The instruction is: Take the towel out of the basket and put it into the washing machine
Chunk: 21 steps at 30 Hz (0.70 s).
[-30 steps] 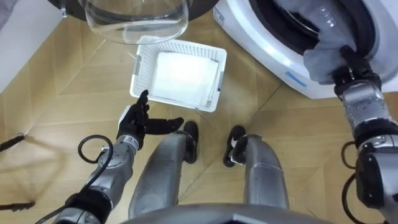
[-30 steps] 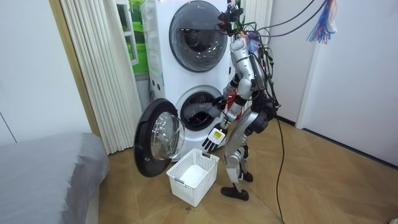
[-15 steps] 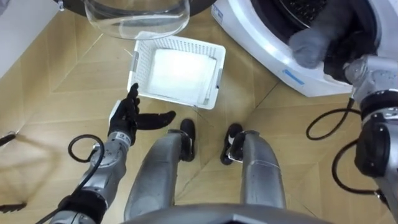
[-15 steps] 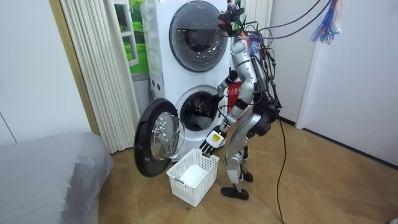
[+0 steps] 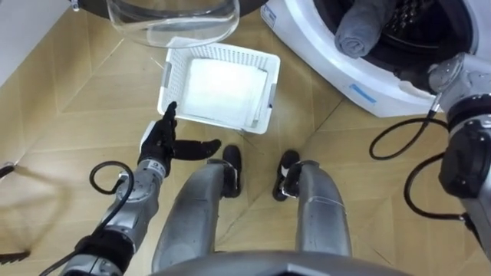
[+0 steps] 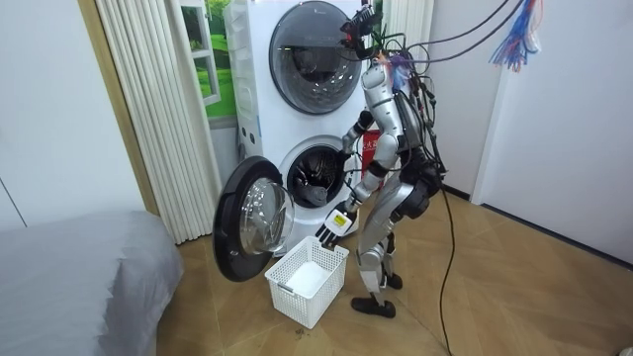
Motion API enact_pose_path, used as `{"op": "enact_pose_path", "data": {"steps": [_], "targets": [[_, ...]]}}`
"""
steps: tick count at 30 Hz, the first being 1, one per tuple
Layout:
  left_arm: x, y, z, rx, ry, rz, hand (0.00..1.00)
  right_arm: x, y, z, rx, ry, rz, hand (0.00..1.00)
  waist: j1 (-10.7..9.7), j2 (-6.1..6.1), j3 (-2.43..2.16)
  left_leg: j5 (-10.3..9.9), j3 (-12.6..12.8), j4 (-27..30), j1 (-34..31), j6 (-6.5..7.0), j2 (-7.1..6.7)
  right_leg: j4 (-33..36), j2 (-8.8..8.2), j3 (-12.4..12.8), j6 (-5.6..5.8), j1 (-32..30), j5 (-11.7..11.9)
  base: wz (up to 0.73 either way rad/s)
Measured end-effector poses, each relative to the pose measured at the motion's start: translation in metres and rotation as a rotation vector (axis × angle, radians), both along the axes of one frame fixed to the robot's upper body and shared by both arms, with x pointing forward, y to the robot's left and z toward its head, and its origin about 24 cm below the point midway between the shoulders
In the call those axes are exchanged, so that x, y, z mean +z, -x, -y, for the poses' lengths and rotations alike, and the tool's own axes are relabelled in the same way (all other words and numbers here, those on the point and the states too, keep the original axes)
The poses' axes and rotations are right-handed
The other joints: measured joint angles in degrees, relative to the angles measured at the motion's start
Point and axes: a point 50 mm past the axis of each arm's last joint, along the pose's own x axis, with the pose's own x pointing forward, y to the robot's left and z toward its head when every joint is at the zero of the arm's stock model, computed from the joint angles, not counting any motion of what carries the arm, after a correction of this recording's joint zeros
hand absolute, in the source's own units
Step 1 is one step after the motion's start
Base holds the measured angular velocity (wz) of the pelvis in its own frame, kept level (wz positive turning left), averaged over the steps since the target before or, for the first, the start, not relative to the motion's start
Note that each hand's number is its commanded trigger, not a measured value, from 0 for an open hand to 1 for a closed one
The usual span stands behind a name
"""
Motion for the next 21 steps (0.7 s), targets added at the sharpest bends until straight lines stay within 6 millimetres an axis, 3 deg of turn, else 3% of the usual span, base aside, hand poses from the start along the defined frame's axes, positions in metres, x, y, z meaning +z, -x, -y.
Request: {"op": "enact_pose_path", "data": {"steps": [5, 9, 11, 15, 18, 21], "targets": [[0.001, -0.004, 0.001, -0.026, 0.011, -0.008, 0.0, -0.012, 0.009, 0.005, -0.018, 0.036, 0.008, 0.0, 1.86, 0.42, -0.07, 0.13, -0.02, -0.99, 1.4, -0.11, 0.41, -1.49, 0.21, -0.81, -0.37, 1.61, 0.48, -0.02], [-0.008, 0.0, -0.001, -0.047, 0.005, -0.06, 0.0, -0.037, 0.033, 0.014, -0.038, 0.071, -0.019, 0.0, 3.8, 1.15, -0.08, 1.37, -0.72, -5.92, 6.67, -0.39, 0.46, -7.14, 1.44, -1.44, 0.06, 7.35, 2.0, 0.0], [-0.015, 0.005, -0.005, -0.052, -0.021, -0.103, 0.0, -0.054, 0.053, 0.019, -0.046, 0.097, -0.045, 0.0, 4.36, 1.76, -0.18, 1.72, -1.7, -8.58, 9.87, -0.57, 0.45, -10.74, 2.35, -1.88, 0.49, 11.24, 2.66, 0.08], [-0.028, 0.021, -0.018, -0.024, -0.075, -0.187, 0.0, -0.084, 0.086, 0.019, -0.041, 0.122, -0.106, 0.0, 4.7, 1.79, -0.22, 1.95, -1.85, -12.21, 15.29, -0.74, 0.49, -14.84, 3.23, -2.1, 0.92, 16.74, 3.24, -0.03], [-0.034, 0.032, -0.034, 0.029, -0.11, -0.228, 0.0, -0.108, 0.126, 0.026, -0.015, 0.203, -0.21, 0.0, 4.49, 1.95, -0.42, 1.73, -2.52, -13.83, 18.04, -1.11, 0.72, -18.01, 4.0, -2.91, 1.04, 20.44, 3.59, 0.03], [-0.038, 0.047, -0.051, 0.08, -0.163, -0.267, 0.0, -0.13, 0.166, 0.024, 0.137, 0.32, -0.355, 0.0, 4.61, 2.13, -0.54, 1.4, -2.59, -16.07, 21.38, -1.62, 1.31, -21.56, 5.16, -3.06, 1.02, 24.22, 4.34, -0.09]]}}
